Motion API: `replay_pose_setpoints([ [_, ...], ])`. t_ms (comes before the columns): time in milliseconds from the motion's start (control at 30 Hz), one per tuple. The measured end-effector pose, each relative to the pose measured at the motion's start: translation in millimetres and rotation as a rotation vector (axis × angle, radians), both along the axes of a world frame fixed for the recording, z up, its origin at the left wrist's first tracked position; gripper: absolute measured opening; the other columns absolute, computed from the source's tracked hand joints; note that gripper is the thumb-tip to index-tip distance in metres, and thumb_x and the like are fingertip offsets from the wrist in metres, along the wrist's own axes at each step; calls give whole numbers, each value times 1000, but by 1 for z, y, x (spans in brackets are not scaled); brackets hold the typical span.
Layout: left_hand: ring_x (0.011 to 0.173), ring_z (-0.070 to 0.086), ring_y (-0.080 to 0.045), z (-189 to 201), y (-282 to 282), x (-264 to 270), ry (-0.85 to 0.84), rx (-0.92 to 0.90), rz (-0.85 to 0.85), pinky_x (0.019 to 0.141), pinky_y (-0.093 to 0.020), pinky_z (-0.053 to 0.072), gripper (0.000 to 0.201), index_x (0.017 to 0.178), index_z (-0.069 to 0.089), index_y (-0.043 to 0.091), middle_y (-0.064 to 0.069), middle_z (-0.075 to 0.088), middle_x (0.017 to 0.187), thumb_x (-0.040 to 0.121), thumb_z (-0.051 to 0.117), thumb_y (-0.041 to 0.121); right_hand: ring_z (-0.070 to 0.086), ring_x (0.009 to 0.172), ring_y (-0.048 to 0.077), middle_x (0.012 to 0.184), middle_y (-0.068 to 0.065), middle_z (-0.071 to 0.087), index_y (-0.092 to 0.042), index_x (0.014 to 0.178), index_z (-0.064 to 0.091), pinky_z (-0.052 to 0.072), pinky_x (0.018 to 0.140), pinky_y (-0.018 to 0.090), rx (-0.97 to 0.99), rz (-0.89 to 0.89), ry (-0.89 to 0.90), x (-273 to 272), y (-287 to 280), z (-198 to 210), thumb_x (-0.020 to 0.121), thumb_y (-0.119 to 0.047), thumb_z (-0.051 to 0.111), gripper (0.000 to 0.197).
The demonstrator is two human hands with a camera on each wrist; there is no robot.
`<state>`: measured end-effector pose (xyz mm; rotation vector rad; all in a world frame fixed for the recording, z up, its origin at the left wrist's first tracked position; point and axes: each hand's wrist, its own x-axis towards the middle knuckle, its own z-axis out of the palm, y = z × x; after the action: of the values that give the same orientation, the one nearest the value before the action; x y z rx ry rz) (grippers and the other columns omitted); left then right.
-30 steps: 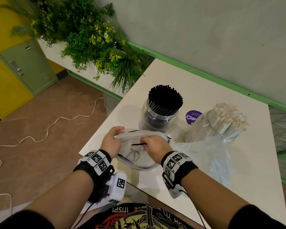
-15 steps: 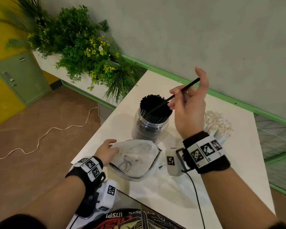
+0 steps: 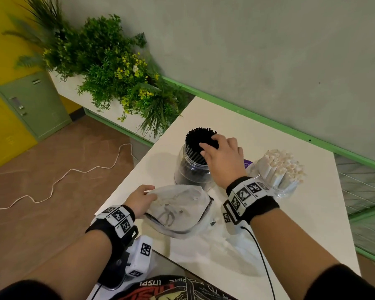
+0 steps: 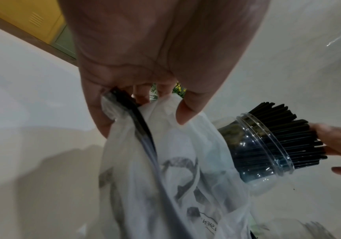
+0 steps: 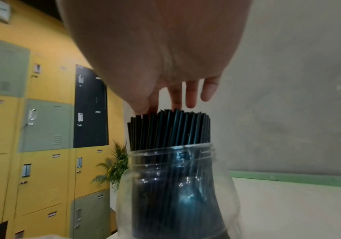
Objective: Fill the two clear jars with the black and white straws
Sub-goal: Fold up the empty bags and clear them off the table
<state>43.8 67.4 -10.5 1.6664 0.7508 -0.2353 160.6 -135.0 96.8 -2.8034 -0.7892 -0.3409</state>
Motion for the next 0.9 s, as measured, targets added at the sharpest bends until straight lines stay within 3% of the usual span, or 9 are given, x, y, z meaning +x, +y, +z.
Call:
replay_pose_setpoints([
  [67,90,59,-26,1,3,0,-8,53,-5,79,-33,47,22,110,59,21,-7,63,102,89,56,14,30,124,31,147,4,32,-34,139,43,30,97,47,-148,-30,38,-5,-3,-1,99,-46,36,42],
  [167,97,59,-26,3,7,-3,-27,162,-47,87,-36,47,15,99,63,21,-4,65,97,89,53,15,27,124,30,148,4,24,-28,146,28,30,98,47,-98,-46,37,-14,-7,7,97,-51,36,55],
  [267,95,58,-27,4,10,-4,-69,210,-47,87,-35,45,16,94,65,21,-4,66,95,91,51,14,39,110,26,128,6,46,-18,136,47,40,89,42,122,130,-8,-33,-9,7,94,-41,44,48],
  [333,92,57,-26,5,13,-5,-102,225,-32,81,-33,43,18,89,64,22,-4,65,90,92,49,12,48,95,19,107,3,56,-16,118,61,45,83,42,166,294,151,-46,-12,0,93,-31,48,32],
  [400,86,55,-25,7,16,-6,-140,232,-17,74,-31,40,22,84,62,20,-3,62,84,93,46,8,51,98,14,109,-1,58,-19,118,62,45,90,38,-50,353,391,-55,-15,-10,94,-26,50,27],
  [500,81,54,-24,13,20,-7,-181,184,33,74,-34,42,23,83,61,12,-5,61,80,93,42,3,41,125,18,134,-5,49,-26,134,50,39,101,34,-428,349,499,-52,-16,-24,92,-22,53,43],
  [600,83,58,-27,13,29,-6,-176,144,50,85,-46,48,28,80,62,17,-8,63,82,92,41,1,45,121,22,130,-5,50,-27,131,51,45,94,37,-559,355,448,-41,-13,-31,87,-17,58,46],
  [700,83,59,-27,10,38,-5,-176,118,56,86,-50,49,34,77,63,24,-7,65,80,91,42,2,53,107,26,110,-1,56,-22,112,62,49,81,38,-568,350,344,-34,-6,-27,89,-15,54,25],
  [900,73,56,-22,30,42,-11,-243,326,121,64,-30,42,10,90,62,15,-3,64,80,91,55,8,51,99,27,106,0,57,-19,107,63,44,75,37,-387,333,195,-22,0,1,93,-23,53,18],
])
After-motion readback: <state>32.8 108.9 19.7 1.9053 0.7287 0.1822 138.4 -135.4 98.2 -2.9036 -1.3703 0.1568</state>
